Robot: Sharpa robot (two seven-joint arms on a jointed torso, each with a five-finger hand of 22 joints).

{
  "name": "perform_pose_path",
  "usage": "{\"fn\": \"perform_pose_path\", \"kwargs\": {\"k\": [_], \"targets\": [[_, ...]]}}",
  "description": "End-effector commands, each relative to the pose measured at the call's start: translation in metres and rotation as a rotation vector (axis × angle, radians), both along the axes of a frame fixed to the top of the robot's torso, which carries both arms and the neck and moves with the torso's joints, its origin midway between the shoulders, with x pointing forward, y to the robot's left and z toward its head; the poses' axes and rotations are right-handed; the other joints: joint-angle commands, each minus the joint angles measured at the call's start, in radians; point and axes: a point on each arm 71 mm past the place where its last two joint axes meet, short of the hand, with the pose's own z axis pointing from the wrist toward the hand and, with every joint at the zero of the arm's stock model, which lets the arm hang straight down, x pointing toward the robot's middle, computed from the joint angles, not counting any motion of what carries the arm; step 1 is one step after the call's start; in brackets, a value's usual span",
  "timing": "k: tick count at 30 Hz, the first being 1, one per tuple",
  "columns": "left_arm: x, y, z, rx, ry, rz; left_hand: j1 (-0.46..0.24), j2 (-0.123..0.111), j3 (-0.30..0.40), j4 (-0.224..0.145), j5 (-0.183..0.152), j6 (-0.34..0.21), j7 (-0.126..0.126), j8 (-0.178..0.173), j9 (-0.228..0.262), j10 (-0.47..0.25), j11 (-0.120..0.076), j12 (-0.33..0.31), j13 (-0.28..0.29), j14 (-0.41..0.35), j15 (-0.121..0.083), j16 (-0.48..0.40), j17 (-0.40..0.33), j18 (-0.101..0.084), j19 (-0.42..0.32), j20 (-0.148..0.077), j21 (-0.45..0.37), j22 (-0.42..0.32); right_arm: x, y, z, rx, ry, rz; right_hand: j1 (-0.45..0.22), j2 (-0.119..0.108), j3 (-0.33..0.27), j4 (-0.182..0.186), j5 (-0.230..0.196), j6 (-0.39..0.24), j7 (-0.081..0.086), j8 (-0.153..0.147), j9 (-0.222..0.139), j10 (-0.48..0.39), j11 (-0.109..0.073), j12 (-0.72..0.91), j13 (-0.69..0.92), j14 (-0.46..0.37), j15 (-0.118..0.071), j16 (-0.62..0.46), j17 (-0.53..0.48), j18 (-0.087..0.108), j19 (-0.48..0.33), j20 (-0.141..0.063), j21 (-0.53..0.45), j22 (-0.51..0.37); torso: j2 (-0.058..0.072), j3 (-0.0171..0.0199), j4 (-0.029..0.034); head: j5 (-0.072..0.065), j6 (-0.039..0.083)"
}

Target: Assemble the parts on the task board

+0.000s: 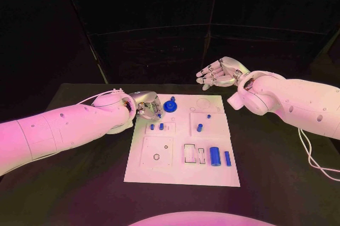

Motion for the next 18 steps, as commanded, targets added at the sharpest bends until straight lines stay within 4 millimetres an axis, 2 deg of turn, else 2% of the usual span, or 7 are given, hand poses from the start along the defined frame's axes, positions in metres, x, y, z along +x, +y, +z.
{"fn": "perform_pose_path", "kwargs": {"k": [1,11,18], "targets": [[-0.0004,-0.0009,-0.0012,0.007,0.021,-0.004,-0.009,-0.004,0.007,0.001,-0.002,0.003,0.007,-0.005,-0.001,0.004,0.000,-0.004,-0.001,0.029,0.001,0.006,0.001,-0.015,0.004,-0.001,0.005,0.001,-0.0001,0.0013,0.0016,0.004,-0.006,0.010,0.003,0.007,0.000,0.002,0.007,-0.006,0.001,0.001,0.000,-0.007,0.003,-0.003,-0.001,-0.003,0.003,-0.002,-0.001,0.005,0.008,0.003,-0.005,-0.002,0.000,-0.0003,0.0011,0.000,-0.001],[-0.0002,-0.0015,-0.0023,0.011,0.028,-0.004,-0.010,-0.005,0.007,0.001,-0.002,0.004,0.007,-0.006,-0.001,0.004,0.001,-0.005,-0.001,0.029,0.001,0.006,0.001,-0.015,0.004,-0.001,0.006,0.002,-0.0001,0.0019,0.0016,0.005,-0.006,0.012,0.003,0.007,0.000,0.002,0.007,-0.006,0.001,0.001,0.000,-0.007,0.003,-0.003,-0.001,-0.003,0.003,-0.002,-0.001,0.005,0.008,0.003,-0.005,-0.002,0.000,-0.0001,0.0003,0.001,-0.001],[0.0006,-0.0017,-0.0038,0.024,0.040,0.004,-0.037,-0.027,-0.003,0.009,-0.002,-0.027,0.021,-0.031,-0.013,-0.013,0.013,-0.027,-0.006,0.026,0.010,0.004,-0.008,-0.016,0.000,0.005,0.000,-0.001,-0.0002,0.0019,0.0016,0.005,-0.006,0.012,0.003,0.007,0.000,0.002,0.007,-0.006,0.001,0.001,0.000,-0.007,0.003,-0.003,-0.001,-0.003,0.003,-0.002,-0.001,0.005,0.008,0.003,-0.005,-0.002,0.000,-0.0001,0.0003,0.001,-0.001]]}}
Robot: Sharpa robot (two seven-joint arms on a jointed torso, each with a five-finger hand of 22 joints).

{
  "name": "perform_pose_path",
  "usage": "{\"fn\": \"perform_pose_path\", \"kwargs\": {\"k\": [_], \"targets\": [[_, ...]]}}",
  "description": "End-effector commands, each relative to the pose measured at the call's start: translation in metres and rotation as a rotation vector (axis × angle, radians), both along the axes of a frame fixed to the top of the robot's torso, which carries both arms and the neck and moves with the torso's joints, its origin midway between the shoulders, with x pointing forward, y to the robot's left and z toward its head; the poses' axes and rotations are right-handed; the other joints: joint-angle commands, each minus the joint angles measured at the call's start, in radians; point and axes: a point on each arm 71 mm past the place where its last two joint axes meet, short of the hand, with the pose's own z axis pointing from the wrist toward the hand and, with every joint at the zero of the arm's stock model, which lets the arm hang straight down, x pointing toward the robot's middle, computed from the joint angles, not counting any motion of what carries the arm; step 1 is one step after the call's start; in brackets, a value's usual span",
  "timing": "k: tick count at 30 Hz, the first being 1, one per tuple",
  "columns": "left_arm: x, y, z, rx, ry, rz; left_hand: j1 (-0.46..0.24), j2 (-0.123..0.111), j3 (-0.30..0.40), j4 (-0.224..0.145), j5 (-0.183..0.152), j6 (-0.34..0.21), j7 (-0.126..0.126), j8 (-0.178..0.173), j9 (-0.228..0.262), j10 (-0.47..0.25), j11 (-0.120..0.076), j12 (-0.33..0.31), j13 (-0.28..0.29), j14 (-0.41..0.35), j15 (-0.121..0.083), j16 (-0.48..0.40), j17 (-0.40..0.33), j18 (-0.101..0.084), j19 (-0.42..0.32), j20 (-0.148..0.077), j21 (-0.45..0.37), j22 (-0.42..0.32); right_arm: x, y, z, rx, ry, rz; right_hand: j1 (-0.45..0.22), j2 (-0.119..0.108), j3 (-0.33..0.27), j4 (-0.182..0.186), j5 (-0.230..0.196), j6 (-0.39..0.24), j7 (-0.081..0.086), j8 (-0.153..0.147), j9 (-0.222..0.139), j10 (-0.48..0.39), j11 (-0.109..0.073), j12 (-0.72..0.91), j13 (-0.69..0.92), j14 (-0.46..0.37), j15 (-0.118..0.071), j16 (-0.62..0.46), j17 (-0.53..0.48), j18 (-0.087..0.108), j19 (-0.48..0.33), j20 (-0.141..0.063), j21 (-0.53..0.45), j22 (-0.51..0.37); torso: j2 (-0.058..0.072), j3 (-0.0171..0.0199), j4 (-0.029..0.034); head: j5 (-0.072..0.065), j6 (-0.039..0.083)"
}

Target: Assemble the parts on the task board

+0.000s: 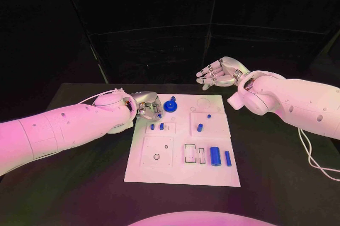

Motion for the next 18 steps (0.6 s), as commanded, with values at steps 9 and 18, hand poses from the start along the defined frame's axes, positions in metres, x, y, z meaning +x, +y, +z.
{"fn": "perform_pose_path", "kwargs": {"k": [9,18], "targets": [[0.0004,-0.0006,-0.0036,0.027,0.037,0.009,-0.014,-0.006,-0.001,0.006,-0.002,-0.026,0.003,-0.020,-0.010,-0.012,0.009,-0.017,-0.002,0.024,0.015,0.003,-0.005,-0.016,-0.002,0.009,-0.002,-0.004,-0.0003,0.0010,0.0016,0.004,-0.006,0.010,0.003,0.007,0.000,0.002,0.007,-0.006,0.001,0.001,0.000,-0.007,0.003,-0.003,-0.001,-0.003,0.003,-0.002,-0.001,0.005,0.008,0.003,-0.005,-0.001,0.000,0.0001,-0.0006,-0.001,-0.002],[0.0006,0.0007,-0.0038,0.029,0.037,0.015,-0.014,-0.014,-0.002,0.004,-0.002,-0.033,0.000,-0.027,-0.013,-0.016,0.009,-0.023,-0.002,0.023,0.015,0.002,-0.010,-0.015,-0.002,0.010,-0.003,-0.003,-0.0004,0.0005,0.0017,0.004,-0.007,0.008,0.003,0.007,0.000,0.002,0.007,-0.006,0.001,0.001,0.000,-0.007,0.003,-0.003,-0.001,-0.003,0.003,-0.002,-0.001,0.005,0.008,0.003,-0.005,-0.001,0.000,0.0001,0.0003,-0.003,-0.002]]}}
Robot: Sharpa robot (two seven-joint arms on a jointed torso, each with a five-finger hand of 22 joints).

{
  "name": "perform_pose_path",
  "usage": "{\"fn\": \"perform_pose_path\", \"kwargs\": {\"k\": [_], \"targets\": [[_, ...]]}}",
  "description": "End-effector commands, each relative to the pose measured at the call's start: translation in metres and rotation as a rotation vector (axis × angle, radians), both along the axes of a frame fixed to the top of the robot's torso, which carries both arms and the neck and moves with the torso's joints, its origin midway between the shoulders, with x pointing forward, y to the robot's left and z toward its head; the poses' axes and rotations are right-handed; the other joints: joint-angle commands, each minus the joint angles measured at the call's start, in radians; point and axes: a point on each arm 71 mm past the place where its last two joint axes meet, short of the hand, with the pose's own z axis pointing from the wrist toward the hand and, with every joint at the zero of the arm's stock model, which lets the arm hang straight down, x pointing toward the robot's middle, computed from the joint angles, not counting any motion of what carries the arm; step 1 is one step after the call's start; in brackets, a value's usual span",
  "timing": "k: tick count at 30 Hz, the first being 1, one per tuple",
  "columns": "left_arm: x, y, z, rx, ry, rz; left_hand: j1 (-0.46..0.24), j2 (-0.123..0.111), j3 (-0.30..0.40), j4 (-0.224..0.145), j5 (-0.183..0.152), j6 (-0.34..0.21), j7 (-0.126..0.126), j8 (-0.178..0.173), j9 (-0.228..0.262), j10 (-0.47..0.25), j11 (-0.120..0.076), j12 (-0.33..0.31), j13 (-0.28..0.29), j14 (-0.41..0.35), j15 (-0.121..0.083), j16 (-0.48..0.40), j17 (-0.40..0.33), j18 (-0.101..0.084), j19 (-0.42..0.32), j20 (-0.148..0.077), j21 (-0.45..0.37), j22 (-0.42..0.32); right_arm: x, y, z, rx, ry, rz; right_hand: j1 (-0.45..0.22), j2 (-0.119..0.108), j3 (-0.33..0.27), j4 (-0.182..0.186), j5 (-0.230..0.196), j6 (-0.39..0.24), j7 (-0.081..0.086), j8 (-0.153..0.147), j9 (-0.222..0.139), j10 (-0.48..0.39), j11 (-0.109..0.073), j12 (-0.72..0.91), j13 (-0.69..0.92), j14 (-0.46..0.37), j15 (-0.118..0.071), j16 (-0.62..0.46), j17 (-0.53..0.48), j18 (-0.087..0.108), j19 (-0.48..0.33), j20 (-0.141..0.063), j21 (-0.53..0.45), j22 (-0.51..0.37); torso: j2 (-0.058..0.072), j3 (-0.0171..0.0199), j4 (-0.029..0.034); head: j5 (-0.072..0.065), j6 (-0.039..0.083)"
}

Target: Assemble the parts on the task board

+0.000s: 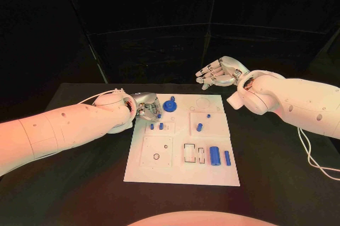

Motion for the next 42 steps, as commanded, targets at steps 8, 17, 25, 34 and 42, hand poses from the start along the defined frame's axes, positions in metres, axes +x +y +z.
{"fn": "perform_pose_path", "kwargs": {"k": [8,17,25,34,42], "targets": [[0.001,0.003,0.000,0.004,0.002,0.018,-0.009,-0.017,-0.004,0.002,-0.002,-0.050,0.003,-0.034,-0.012,-0.015,-0.001,-0.018,-0.002,0.020,0.008,0.000,-0.009,-0.014,-0.001,0.009,-0.004,0.000,0.000,-0.001,0.001,-0.044,-0.018,0.013,0.009,0.003,0.000,-0.005,0.007,-0.015,0.007,-0.002,-0.001,-0.028,0.010,-0.012,-0.007,-0.023,0.010,-0.007,-0.008,0.003,0.000,0.006,-0.020,-0.010,0.000,-0.0004,0.0014,0.000,0.001],[0.003,0.015,0.001,-0.003,-0.021,0.048,-0.014,-0.025,-0.008,0.004,-0.002,-0.071,0.005,-0.049,-0.013,-0.033,0.002,-0.034,-0.003,0.017,0.010,-0.006,-0.022,-0.013,-0.003,0.011,-0.008,-0.002,0.000,-0.010,-0.001,-0.117,-0.026,0.007,0.021,0.006,-0.001,-0.021,0.000,-0.008,0.010,0.011,0.003,-0.053,0.015,-0.002,-0.020,-0.050,0.017,0.009,-0.024,0.005,-0.007,0.016,-0.046,-0.025,-0.001,-0.0007,0.0009,0.000,0.003],[0.005,0.035,0.008,-0.158,-0.025,0.113,-0.009,-0.013,0.000,0.005,-0.002,-0.051,0.005,-0.040,-0.008,-0.027,0.004,-0.034,-0.001,0.012,0.011,-0.013,-0.034,-0.012,-0.007,0.012,-0.017,-0.009,-0.004,-0.022,-0.005,-0.347,-0.087,0.019,0.072,0.008,0.009,-0.083,-0.032,0.059,-0.032,0.039,0.007,0.009,-0.033,0.047,-0.015,0.169,-0.059,0.174,0.059,0.006,0.200,-0.073,0.086,0.037,-0.002,-0.0005,0.0010,-0.003,0.008],[0.001,0.056,0.023,-0.710,0.104,0.225,-0.005,0.007,0.015,0.009,-0.002,-0.004,0.023,-0.019,-0.003,-0.012,0.015,-0.030,0.003,-0.020,0.022,-0.064,-0.120,0.002,-0.040,0.020,-0.100,-0.084,-0.026,-0.027,-0.015,-0.626,-0.222,0.000,0.066,0.009,0.045,-0.124,-0.033,0.090,-0.050,0.033,0.001,0.023,-0.055,0.067,0.000,0.164,-0.086,0.488,0.254,-0.002,0.259,-0.106,0.234,0.132,0.001,-0.0043,0.0032,-0.041,0.030],[-0.007,0.055,0.033,-1.115,0.222,0.254,0.013,0.019,0.030,-0.005,-0.001,0.030,0.021,-0.002,-0.002,-0.001,0.014,-0.019,0.007,-0.095,0.024,-0.154,-0.262,0.033,-0.122,0.027,-0.267,-0.229,-0.043,-0.020,-0.028,-0.763,-0.254,-0.003,0.038,-0.003,0.074,-0.118,-0.085,0.071,-0.039,0.018,-0.002,-0.039,-0.040,0.036,-0.010,0.165,-0.075,0.662,0.406,-0.006,0.246,-0.100,0.294,0.175,-0.001,-0.0024,-0.0007,-0.053,0.034]]}}
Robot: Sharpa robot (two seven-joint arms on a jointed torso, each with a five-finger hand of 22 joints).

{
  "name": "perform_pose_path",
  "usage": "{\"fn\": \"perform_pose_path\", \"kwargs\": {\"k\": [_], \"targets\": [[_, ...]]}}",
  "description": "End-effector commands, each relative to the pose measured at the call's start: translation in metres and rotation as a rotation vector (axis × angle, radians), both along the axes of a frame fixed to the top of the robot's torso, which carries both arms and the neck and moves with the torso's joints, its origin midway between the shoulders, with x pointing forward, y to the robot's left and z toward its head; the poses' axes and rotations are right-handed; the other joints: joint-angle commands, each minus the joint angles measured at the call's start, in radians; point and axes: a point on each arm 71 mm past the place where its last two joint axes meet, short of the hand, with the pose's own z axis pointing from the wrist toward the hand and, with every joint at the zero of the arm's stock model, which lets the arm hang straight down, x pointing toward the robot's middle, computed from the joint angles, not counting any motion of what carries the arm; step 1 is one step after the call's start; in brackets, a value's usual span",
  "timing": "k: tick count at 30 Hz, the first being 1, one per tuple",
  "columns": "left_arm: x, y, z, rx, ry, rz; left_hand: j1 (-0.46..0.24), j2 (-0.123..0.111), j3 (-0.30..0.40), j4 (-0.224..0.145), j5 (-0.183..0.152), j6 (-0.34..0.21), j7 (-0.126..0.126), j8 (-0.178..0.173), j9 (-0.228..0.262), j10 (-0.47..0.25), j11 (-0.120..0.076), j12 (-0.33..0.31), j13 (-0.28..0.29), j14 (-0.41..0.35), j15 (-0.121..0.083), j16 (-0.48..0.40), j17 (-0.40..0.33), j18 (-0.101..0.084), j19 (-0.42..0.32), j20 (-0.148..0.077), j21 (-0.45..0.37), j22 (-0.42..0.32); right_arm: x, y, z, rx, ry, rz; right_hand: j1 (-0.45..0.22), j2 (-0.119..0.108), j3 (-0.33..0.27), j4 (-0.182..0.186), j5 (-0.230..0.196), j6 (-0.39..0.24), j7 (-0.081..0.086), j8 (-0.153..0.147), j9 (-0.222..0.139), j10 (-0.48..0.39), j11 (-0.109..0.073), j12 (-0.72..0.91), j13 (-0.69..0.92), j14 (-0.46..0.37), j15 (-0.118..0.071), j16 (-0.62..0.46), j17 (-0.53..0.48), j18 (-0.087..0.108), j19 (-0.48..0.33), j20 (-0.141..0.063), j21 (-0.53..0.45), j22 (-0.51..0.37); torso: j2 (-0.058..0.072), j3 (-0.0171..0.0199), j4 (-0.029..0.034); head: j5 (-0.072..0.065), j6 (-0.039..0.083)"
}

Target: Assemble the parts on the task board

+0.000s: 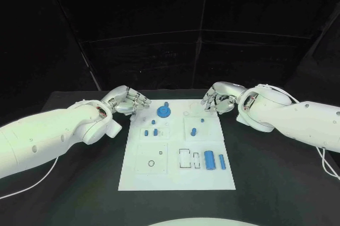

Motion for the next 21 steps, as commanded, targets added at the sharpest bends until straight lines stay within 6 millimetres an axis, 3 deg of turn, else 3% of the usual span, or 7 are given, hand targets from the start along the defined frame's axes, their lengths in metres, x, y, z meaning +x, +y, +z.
{"fn": "perform_pose_path", "kwargs": {"k": [1,6,11,15,20,21], "targets": [[-0.002,-0.001,0.011,-0.359,0.037,0.049,-0.002,0.001,0.000,-0.001,-0.001,0.009,-0.001,0.004,-0.001,0.010,-0.002,0.006,0.001,-0.033,0.002,-0.038,-0.059,0.021,-0.038,0.002,-0.074,-0.064,-0.004,0.001,-0.005,-0.136,-0.068,-0.026,-0.023,-0.008,0.009,0.004,-0.013,-0.016,0.007,-0.010,-0.001,-0.040,0.009,-0.023,-0.012,0.042,0.009,0.045,0.039,-0.008,-0.012,0.007,0.018,0.013,0.000,-0.0012,0.0004,-0.008,0.003],[-0.007,-0.007,0.014,-0.431,0.046,0.036,-0.004,0.002,-0.002,-0.001,-0.001,0.009,0.000,0.004,-0.003,0.009,-0.002,0.007,0.001,-0.052,0.002,-0.058,-0.090,0.024,-0.054,0.003,-0.095,-0.080,-0.011,0.007,-0.015,-0.156,-0.049,-0.007,-0.037,-0.021,0.011,0.010,-0.033,-0.025,0.010,-0.019,-0.001,-0.070,0.015,-0.030,-0.022,0.044,0.015,0.122,0.107,-0.008,-0.016,0.013,0.044,0.032,0.000,0.0001,0.0005,-0.004,0.002],[-0.011,-0.012,0.016,-0.463,0.047,0.020,-0.006,0.003,-0.002,-0.001,-0.001,0.007,0.002,0.003,-0.004,0.008,0.000,0.006,0.000,-0.060,0.003,-0.067,-0.104,0.024,-0.058,0.004,-0.098,-0.081,-0.013,0.011,-0.022,-0.171,-0.029,0.013,-0.044,-0.030,0.016,0.011,-0.024,-0.025,0.009,-0.022,0.001,-0.079,0.016,-0.018,-0.026,0.046,0.016,0.230,0.201,-0.006,-0.022,0.019,0.088,0.064,0.000,0.0003,0.0007,-0.003,0.004],[-0.013,-0.014,0.016,-0.470,0.046,0.017,-0.008,0.003,-0.004,0.000,-0.001,0.005,0.003,0.002,-0.004,0.007,0.000,0.006,0.000,-0.063,0.004,-0.070,-0.109,0.024,-0.061,0.004,-0.101,-0.082,-0.015,0.015,-0.027,-0.174,-0.016,0.026,-0.042,-0.029,0.026,0.009,-0.017,-0.018,0.010,-0.020,0.002,-0.077,0.014,-0.008,-0.027,0.047,0.017,0.297,0.259,-0.014,-0.015,0.021,0.171,0.156,0.000,0.0003,-0.0002,-0.004,0.004],[-0.013,-0.015,0.016,-0.473,0.046,0.019,-0.012,-0.001,-0.007,0.000,-0.001,-0.007,0.008,-0.005,-0.007,0.003,0.004,0.005,0.000,-0.070,0.006,-0.075,-0.120,0.024,-0.066,0.006,-0.105,-0.084,-0.016,0.019,-0.032,-0.170,-0.010,0.039,-0.037,-0.027,0.045,0.005,-0.012,-0.009,0.009,-0.019,0.003,-0.076,0.014,-0.002,-0.028,0.049,0.018,0.358,0.311,-0.022,-0.008,0.023,0.251,0.246,0.001,0.0043,-0.0011,-0.001,0.005],[-0.013,-0.016,0.016,-0.474,0.046,0.019,-0.013,-0.001,-0.007,0.000,-0.001,-0.009,0.009,-0.006,-0.008,0.002,0.005,0.005,-0.001,-0.071,0.007,-0.077,-0.123,0.024,-0.067,0.007,-0.105,-0.084,-0.016,0.020,-0.033,-0.170,-0.010,0.040,-0.036,-0.028,0.048,0.004,-0.012,-0.008,0.009,-0.020,0.002,-0.076,0.014,-0.001,-0.028,0.049,0.017,0.367,0.319,-0.024,-0.007,0.024,0.265,0.261,0.000,0.0037,-0.0004,0.000,0.003]]}}
